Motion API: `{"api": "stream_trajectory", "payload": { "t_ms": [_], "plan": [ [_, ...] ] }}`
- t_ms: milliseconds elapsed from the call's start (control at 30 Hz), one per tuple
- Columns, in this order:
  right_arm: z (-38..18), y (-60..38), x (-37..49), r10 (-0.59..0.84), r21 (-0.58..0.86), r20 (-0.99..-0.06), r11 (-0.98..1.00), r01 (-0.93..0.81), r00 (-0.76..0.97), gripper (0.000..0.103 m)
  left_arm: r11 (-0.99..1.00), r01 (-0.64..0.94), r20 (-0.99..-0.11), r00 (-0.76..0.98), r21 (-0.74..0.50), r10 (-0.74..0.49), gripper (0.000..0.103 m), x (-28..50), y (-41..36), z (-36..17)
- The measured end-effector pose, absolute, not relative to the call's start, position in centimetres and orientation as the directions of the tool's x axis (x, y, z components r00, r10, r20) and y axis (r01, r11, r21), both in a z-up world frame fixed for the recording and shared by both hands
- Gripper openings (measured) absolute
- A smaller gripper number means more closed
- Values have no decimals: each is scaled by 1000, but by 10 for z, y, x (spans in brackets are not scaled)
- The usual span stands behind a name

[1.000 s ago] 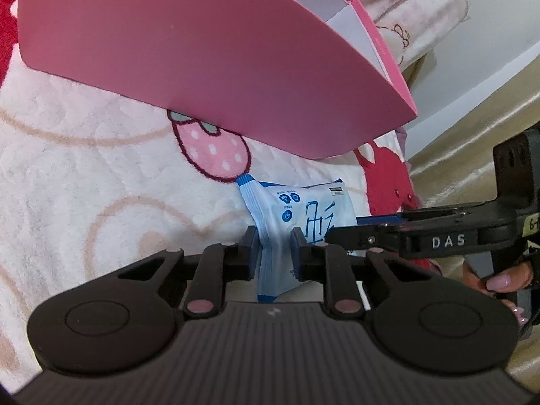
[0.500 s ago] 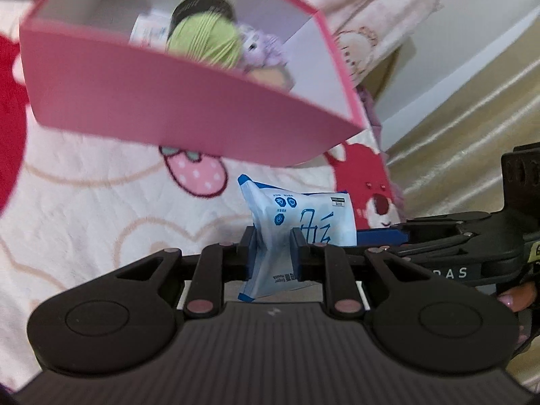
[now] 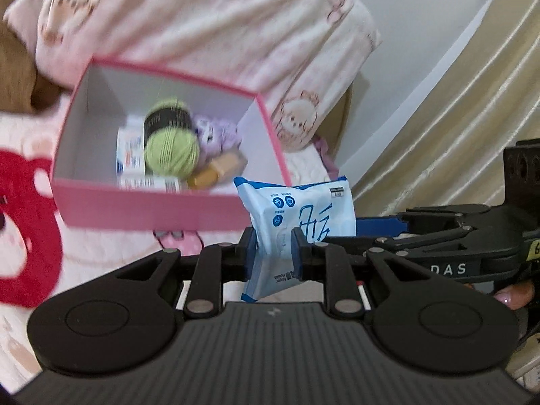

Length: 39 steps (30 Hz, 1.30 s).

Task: Organize objects
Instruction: 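Lift the wet-wipe pack with the left tool and carry it into the box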

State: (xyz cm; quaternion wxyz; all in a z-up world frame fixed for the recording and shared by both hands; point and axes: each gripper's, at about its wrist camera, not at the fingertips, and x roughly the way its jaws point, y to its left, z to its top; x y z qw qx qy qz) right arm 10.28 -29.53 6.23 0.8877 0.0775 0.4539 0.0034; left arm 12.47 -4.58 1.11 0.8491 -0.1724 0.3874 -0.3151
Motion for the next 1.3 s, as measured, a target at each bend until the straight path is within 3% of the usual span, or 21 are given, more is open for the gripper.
{"api": "stream_trajectory", "payload": {
  "t_ms": [433,567,767,1000,1300],
  "plan": [
    [95,-291,165,93,146,-734,989,22,673,57,798,378,-608,517,-470,-603,22,190,-26,42],
    [72,-283,194,99,121,-750,993,-11,654,57,819,309,-645,507,-484,-572,22,220,-13,25],
    [23,-284,227,141,208,-773,977,37,619,57,855,242,-714,472,-459,-517,23,255,-8,-12],
    [-19,-291,251,206,311,-803,945,99,559,57,890,231,-777,435,-393,-455,25,284,-11,-41],
    [-46,-299,262,225,337,-843,929,154,488,54,914,222,-834,378,-340,-402,26,291,-23,-67]
  ]
}}
